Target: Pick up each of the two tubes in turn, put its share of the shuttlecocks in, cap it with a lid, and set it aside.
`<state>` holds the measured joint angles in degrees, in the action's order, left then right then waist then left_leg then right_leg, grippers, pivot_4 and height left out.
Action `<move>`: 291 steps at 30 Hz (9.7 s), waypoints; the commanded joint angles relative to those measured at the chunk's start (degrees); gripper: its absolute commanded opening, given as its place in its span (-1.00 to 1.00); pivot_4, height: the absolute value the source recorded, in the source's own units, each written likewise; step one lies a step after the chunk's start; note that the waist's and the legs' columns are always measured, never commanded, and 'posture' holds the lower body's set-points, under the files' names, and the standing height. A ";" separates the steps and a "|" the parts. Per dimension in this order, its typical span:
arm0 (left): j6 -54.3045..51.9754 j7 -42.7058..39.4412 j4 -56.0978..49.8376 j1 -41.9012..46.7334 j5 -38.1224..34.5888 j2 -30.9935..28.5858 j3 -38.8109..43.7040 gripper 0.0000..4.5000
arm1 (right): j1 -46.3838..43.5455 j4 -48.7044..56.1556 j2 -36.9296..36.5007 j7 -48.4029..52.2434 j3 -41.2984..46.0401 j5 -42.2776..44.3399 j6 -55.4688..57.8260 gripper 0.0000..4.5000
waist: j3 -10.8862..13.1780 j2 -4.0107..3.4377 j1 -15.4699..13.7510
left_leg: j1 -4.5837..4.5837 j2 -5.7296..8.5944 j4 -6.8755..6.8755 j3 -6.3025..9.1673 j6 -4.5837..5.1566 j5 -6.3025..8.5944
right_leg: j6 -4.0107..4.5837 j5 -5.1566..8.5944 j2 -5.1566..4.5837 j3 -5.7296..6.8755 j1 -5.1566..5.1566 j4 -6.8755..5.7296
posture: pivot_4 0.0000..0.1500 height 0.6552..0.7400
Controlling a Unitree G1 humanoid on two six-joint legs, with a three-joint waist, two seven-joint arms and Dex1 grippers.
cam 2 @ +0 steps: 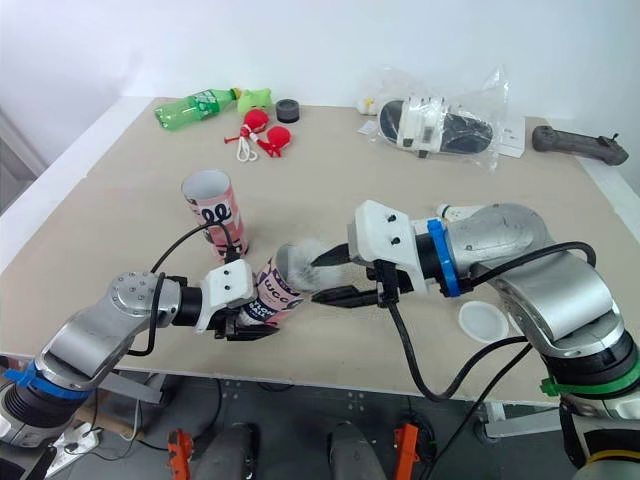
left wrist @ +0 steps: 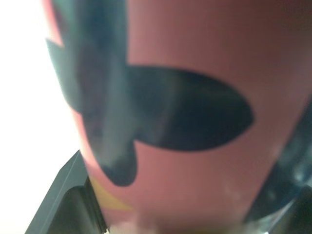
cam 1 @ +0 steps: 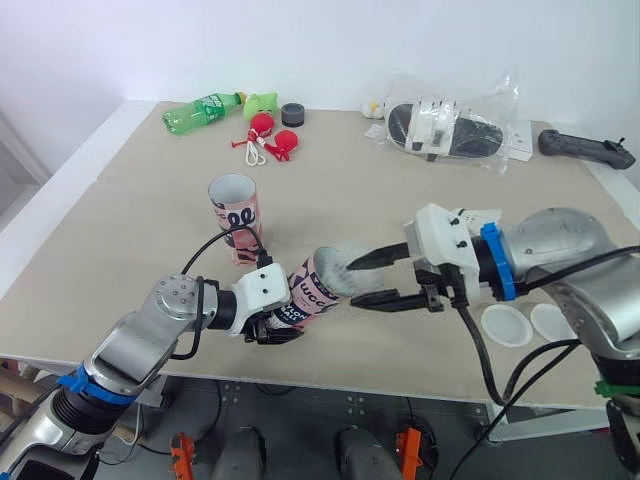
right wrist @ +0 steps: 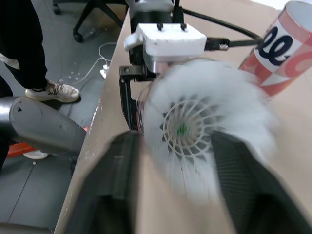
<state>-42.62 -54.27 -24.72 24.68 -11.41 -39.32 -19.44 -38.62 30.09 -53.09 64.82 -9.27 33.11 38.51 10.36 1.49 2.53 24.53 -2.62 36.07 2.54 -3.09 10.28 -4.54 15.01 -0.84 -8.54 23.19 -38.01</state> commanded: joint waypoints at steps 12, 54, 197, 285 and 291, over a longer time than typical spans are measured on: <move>-0.05 0.59 1.63 -0.34 0.60 1.41 -2.74 0.33 | 12.92 -23.90 -21.92 15.34 8.12 -12.57 -13.53 0.98 | -0.06 0.02 -0.36 | -0.04 0.09 0.02 -0.07 0.00 0.01 | -0.02 0.11 -0.18 0.10 -0.05 0.01 | 1.00 1.00; 0.02 1.89 1.71 -0.91 1.58 1.85 -2.45 0.33 | -10.82 -70.93 -7.45 25.86 -12.86 -48.97 -37.77 0.22 | -0.06 -0.13 0.16 | -0.34 0.11 0.31 -0.76 -0.02 -0.07 | -0.36 0.06 -0.61 0.08 -0.63 0.00 | 1.00 1.00; 8.57 6.02 0.84 -2.77 -2.05 8.72 4.61 0.33 | -27.11 -24.48 5.45 26.88 2.21 -7.88 -4.28 -0.98 | 0.30 -0.53 0.12 | 0.56 -0.06 0.09 0.46 -0.05 -0.30 | 0.19 -0.06 -0.45 1.48 -0.07 -0.24 | 1.00 1.00; 49.21 3.63 42.85 -2.93 1.03 33.09 4.09 0.33 | -40.07 -36.17 7.86 27.47 -14.43 -11.81 -9.18 -0.97 | 0.27 -1.39 0.75 | -0.17 0.07 -0.43 0.61 -0.10 -0.34 | -0.12 0.32 -0.49 1.54 -0.74 -0.15 | 1.00 1.00; 49.48 3.68 43.46 -2.55 1.15 33.34 4.09 0.33 | -39.16 -37.44 9.28 27.44 -16.13 -16.99 -13.19 -0.97 | 0.27 -1.39 0.71 | -0.17 0.07 -0.42 0.62 -0.10 -0.34 | -0.12 0.32 -0.49 1.55 -0.74 -0.15 | 1.00 1.00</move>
<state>6.59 -50.50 17.23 22.56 -11.08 -6.04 -14.81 -77.10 -7.61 -43.55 90.18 -26.27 17.52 26.83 10.63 0.10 3.24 24.36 -2.55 35.65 3.15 -3.19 9.94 -4.66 15.33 -1.33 -6.99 22.46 -38.16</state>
